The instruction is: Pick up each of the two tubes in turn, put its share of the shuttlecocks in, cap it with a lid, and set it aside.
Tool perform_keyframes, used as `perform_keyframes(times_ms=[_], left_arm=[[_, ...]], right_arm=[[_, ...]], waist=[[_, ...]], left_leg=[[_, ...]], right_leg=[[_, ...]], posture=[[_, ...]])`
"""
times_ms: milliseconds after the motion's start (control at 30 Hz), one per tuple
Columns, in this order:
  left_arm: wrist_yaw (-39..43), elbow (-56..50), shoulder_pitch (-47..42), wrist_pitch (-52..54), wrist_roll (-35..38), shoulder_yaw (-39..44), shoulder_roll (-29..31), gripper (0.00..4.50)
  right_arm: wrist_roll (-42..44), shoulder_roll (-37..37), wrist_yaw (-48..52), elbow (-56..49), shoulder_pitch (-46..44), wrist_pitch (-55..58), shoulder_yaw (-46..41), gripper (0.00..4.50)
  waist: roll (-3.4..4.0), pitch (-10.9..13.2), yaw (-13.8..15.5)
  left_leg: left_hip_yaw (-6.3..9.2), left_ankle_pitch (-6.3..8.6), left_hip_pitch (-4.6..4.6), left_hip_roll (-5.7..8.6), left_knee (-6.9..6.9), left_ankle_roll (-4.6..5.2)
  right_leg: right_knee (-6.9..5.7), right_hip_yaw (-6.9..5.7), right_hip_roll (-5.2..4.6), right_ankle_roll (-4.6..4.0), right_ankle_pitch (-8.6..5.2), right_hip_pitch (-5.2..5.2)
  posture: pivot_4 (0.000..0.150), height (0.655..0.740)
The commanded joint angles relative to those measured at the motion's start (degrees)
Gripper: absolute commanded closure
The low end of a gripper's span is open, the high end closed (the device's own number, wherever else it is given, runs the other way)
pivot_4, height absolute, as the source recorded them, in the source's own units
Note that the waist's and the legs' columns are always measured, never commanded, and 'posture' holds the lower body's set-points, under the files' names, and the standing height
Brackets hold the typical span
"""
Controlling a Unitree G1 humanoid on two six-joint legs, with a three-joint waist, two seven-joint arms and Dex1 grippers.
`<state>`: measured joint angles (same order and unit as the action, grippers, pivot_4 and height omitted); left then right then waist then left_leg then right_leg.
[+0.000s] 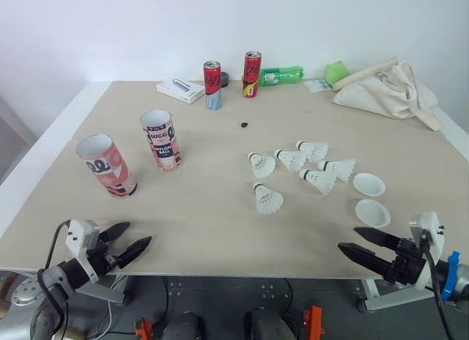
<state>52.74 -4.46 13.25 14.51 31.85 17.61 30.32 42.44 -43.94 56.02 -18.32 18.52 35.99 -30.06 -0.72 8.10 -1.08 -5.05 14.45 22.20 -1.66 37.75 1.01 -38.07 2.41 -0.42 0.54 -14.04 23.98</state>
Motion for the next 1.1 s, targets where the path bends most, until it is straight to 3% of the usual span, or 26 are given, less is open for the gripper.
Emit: perform_keyframes(times_ms=[33,267,433,600,833,1000,1100], left_arm=[[0.3,2.1,0.3,1.0,-1.2,-2.2,-0.1,0.00],[2.9,1.7,0.9,-1.4,-0.7,-2.0,-0.1,0.00],[0.5,-1.0,4.8,-2.5,-0.2,-0.2,-2.1,0.00],[-6.3,-1.6,8.9,-3.0,0.3,3.8,-6.0,0.00],[-17.2,3.9,6.6,-6.1,-0.6,12.2,-7.5,0.00],[-26.6,3.2,-1.0,-3.8,-0.8,14.6,-6.4,0.00],[-28.2,0.8,-4.1,-1.7,-3.3,11.7,-4.7,0.00]], right_arm=[[1.2,-0.7,0.2,-2.8,-0.3,0.4,0.1,0.07],[2.0,-1.2,0.2,-5.6,-3.2,1.4,3.1,0.07],[5.7,-2.0,0.8,-9.7,-5.9,4.4,6.1,0.07],[9.7,-3.3,1.5,-15.4,-11.2,6.6,11.3,0.07],[17.1,2.3,-5.5,-17.6,-27.4,9.7,19.7,0.07],[11.3,6.1,-9.0,-16.6,-33.7,7.8,27.3,0.07],[9.9,7.1,-8.6,-16.4,-34.5,6.9,29.2,0.07]], waist=[[0.00,0.0,0.0],[-0.04,0.0,0.0],[-0.10,0.1,-0.1],[-0.18,0.0,-0.4],[-0.58,0.3,-1.0],[-0.91,0.5,-1.1],[-1.17,0.6,-1.0]], left_leg=[[0.00,0.00,0.00,0.00,0.00,0.00],[-0.01,0.00,0.01,0.00,0.00,0.00],[-0.05,0.01,0.03,0.00,-0.01,0.00],[-0.05,0.27,0.03,-0.02,-0.07,0.10],[0.23,0.29,-0.11,-0.19,-0.21,0.13],[0.53,0.24,-0.34,-0.57,-0.26,0.07],[0.50,0.02,-0.06,-0.88,-0.24,-0.29]], right_leg=[[0.00,0.00,0.00,0.00,0.00,0.00],[0.00,0.01,-0.01,-0.01,0.00,0.01],[0.01,0.04,-0.03,0.08,-0.01,0.02],[0.02,0.05,-0.01,0.21,-0.19,0.04],[-0.04,-0.03,0.37,0.11,-0.15,-0.03],[-0.06,-0.12,0.94,-0.35,0.07,0.03],[-0.06,-0.30,1.13,-0.53,0.15,0.24]], posture=[[0.150,0.7400],[0.150,0.7400],[0.150,0.7400],[0.150,0.7400],[0.150,0.7400],[0.150,0.7400],[0.150,0.7400]])
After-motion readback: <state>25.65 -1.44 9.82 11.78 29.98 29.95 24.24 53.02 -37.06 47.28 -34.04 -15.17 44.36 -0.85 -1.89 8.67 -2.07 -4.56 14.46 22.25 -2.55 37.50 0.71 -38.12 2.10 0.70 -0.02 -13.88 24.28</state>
